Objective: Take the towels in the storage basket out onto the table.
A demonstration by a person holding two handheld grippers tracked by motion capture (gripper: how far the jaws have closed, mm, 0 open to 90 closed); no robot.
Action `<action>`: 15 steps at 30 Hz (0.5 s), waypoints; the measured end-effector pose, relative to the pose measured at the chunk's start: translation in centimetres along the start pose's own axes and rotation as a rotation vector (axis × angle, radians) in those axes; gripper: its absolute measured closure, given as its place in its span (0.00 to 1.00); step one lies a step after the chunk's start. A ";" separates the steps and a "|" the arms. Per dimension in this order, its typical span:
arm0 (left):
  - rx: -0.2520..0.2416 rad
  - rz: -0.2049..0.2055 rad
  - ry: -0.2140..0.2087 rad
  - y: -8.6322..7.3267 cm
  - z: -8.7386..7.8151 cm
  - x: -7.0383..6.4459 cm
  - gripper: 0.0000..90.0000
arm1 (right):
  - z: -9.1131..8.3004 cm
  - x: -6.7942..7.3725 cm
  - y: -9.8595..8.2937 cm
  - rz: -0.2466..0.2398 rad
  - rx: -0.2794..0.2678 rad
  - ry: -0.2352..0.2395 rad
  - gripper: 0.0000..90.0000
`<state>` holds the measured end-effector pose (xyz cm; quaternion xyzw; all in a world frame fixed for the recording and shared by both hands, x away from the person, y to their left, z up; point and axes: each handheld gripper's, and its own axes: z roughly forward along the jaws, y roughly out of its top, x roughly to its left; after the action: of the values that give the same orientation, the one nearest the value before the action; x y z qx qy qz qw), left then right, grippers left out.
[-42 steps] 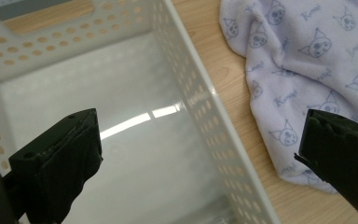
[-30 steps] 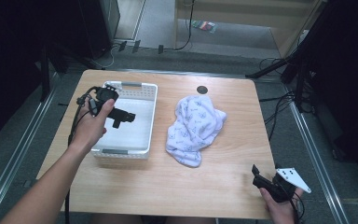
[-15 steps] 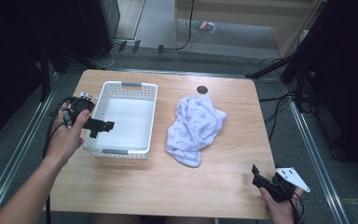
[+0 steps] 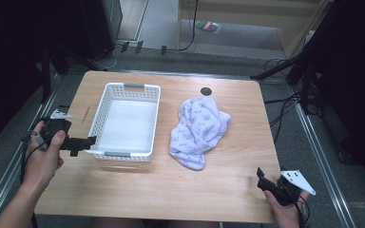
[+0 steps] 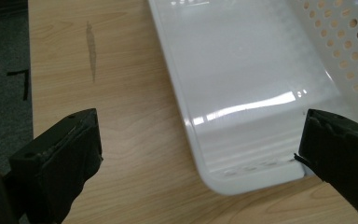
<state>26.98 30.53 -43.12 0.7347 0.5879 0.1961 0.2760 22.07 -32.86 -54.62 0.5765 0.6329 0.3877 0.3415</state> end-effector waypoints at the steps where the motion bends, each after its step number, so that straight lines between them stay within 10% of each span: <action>1: -0.008 0.000 0.009 -0.5 -0.2 0.3 0.00 | 0.0 0.0 0.0 0.001 0.000 -0.001 0.15; 15: -0.063 -0.075 0.027 -7.1 -1.2 3.0 0.00 | 0.0 0.0 0.0 0.000 0.004 -0.009 0.15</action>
<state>21.61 34.75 -46.83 0.7003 0.6123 0.2137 0.2984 22.08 -32.82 -54.62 0.5791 0.6321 0.3839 0.3432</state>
